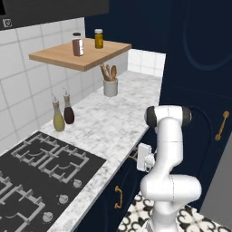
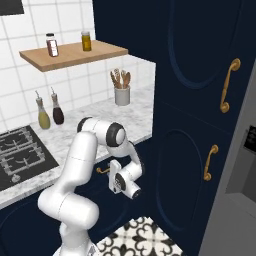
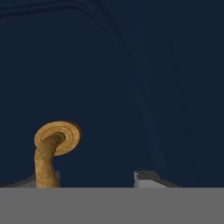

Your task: Take a straw from the drawer in front and place it inside the glass cup on the dining counter.

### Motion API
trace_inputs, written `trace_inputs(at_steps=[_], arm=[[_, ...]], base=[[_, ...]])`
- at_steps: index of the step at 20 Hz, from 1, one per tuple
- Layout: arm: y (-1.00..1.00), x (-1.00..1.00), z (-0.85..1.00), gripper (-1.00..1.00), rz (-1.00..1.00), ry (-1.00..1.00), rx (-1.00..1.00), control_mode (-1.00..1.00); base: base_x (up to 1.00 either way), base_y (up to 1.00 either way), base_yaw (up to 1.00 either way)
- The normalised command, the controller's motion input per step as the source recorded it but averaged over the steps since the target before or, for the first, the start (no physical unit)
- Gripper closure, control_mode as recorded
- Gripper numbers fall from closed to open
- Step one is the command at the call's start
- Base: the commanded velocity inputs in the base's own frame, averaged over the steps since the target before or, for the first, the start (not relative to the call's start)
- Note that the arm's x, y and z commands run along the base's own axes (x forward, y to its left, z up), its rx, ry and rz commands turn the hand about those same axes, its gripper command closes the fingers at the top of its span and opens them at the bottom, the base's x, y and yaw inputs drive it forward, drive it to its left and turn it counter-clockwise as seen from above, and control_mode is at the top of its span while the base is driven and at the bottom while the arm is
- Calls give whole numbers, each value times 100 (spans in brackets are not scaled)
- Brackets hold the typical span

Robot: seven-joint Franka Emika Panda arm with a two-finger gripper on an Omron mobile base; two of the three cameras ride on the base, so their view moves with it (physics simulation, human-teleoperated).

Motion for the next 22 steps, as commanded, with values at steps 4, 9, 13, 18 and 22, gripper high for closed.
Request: trace_inputs(at_steps=[4,9,13,18,22], arm=[[1,-3,-33,100,1,14,-3,-100],[-35,-29,-9,100,0,4,7,-100],[-64,-40,0,100,1,7,11,-100],[-71,-56,0,100,2,3,10,-100],[-82,-65,0,100,6,0,11,-100]], base=[[0,0,0],[0,0,0],[0,0,0],[0,0,0],[0,0,0]])
